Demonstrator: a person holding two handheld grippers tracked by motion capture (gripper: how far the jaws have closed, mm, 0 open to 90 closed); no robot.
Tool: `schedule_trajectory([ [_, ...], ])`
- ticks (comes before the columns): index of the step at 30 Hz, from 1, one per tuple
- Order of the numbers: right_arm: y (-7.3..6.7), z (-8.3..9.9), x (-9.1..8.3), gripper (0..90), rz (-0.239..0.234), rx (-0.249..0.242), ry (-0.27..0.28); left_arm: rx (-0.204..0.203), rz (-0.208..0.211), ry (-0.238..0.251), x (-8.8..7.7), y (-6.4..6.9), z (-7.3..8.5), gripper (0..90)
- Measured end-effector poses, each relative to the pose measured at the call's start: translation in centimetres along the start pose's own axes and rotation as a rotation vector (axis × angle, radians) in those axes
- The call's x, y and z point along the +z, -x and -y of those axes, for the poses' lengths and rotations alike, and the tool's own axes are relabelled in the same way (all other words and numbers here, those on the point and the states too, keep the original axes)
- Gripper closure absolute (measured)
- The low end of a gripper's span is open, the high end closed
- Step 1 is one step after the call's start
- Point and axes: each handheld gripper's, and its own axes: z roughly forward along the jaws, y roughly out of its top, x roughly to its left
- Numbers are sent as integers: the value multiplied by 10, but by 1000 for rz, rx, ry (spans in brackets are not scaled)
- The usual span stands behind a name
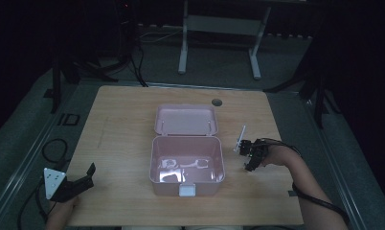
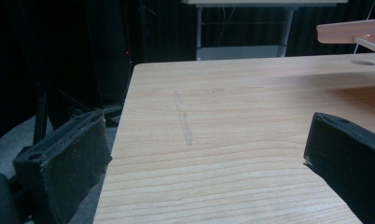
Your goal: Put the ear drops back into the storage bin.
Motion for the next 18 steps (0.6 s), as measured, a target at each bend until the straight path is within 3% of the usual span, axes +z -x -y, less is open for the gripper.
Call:
schedule_trajectory([
  [2, -6, 2, 0, 597, 5, -50, -3, 0, 0, 0, 0, 0, 0, 4],
  [7, -13, 5, -3, 596, 22, -107, 10, 0, -1, -1, 0, 0, 0, 3],
  [11, -23, 7, -5, 596, 55, -187, 13, 0, -2, -1, 0, 0, 0, 4],
  [18, -38, 8, -2, 597, 113, -283, -73, 1, -3, -1, 0, 0, 0, 4],
])
